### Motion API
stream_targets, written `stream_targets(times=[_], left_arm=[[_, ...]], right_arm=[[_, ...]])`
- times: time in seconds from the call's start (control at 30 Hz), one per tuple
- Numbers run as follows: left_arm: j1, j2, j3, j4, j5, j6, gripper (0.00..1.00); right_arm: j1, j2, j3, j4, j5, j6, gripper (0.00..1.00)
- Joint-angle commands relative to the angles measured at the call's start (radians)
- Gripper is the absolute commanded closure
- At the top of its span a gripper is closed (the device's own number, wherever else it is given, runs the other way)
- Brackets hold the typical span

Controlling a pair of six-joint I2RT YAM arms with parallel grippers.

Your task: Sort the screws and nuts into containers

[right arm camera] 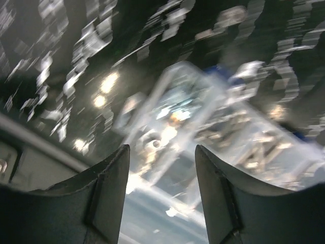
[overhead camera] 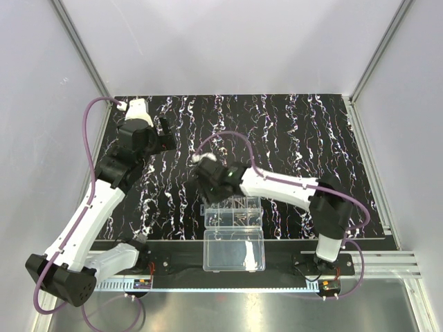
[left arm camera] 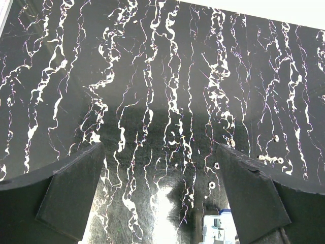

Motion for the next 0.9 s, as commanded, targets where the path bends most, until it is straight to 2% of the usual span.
stream_targets(times=[0.0, 0.1, 0.33, 0.4, 0.57, 0.87], left_arm=[[0.004, -0.008, 0.039, 0.045, -0.008, -0.001, 0.01], [0.004, -0.002, 0.039, 0.045, -0.021, 0.001, 0.01], [0.004, 0.035, 0.035, 0.045, -0.027, 0.007, 0.01], [0.002, 0.047, 0.035, 0.043, -0.031, 0.01, 0.01], [0.004, 0.071, 0.035, 0.042, -0.041, 0.013, 0.01], [0.004, 0.068, 0.035, 0.038, -0.045, 0.016, 0.01]], right_arm=[[-0.148, -0.055, 0.04, -0.038, 0.066, 0.003, 0.39], [-0.268, -0.045, 0.043, -0.027, 0.073, -0.007, 0.39], [-0.409, 0.054, 0.11, -0.016, 0.141, -0.034, 0.41], [-0.414, 0.08, 0.126, 0.02, 0.118, -0.056, 0.42], [-0.403, 0.152, 0.141, 0.105, -0.112, -0.078, 0.5], [-0.351, 0.275, 0.218, 0.071, -0.108, -0.112, 0.53]])
